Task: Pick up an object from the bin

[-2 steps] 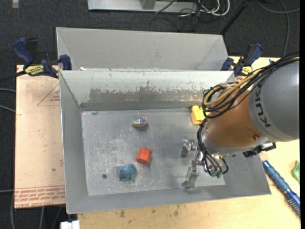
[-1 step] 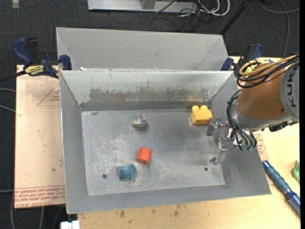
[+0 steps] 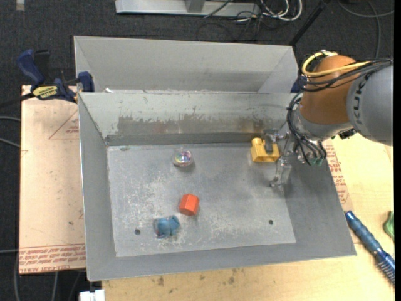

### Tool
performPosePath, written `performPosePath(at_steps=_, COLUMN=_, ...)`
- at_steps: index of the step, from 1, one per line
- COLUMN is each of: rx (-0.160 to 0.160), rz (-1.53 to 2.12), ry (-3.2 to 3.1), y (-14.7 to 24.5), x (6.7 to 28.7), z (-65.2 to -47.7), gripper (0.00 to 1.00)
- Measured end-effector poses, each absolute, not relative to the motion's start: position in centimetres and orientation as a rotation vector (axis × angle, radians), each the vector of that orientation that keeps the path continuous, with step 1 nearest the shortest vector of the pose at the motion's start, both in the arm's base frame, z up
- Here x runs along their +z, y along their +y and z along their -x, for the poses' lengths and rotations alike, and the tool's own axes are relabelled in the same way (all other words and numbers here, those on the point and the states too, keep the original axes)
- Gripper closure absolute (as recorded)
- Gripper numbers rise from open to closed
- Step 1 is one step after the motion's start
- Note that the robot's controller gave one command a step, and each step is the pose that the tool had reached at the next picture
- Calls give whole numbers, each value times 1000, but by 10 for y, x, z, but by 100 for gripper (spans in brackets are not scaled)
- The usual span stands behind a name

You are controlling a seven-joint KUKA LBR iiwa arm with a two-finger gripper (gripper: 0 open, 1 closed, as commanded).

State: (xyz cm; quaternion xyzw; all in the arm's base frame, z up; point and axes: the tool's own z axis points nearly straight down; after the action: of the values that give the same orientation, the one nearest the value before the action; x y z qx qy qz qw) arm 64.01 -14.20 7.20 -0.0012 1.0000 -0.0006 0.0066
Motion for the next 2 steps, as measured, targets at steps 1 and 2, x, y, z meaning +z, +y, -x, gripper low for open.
performPosePath(at_steps=1, rx=1, rz=-89, ry=3132, y=-151, x=72, z=-659, gripper=0)
performPosePath(at_steps=2, rx=-1, rz=-92, ry=3122, y=-152, x=77, z=-661, gripper=100)
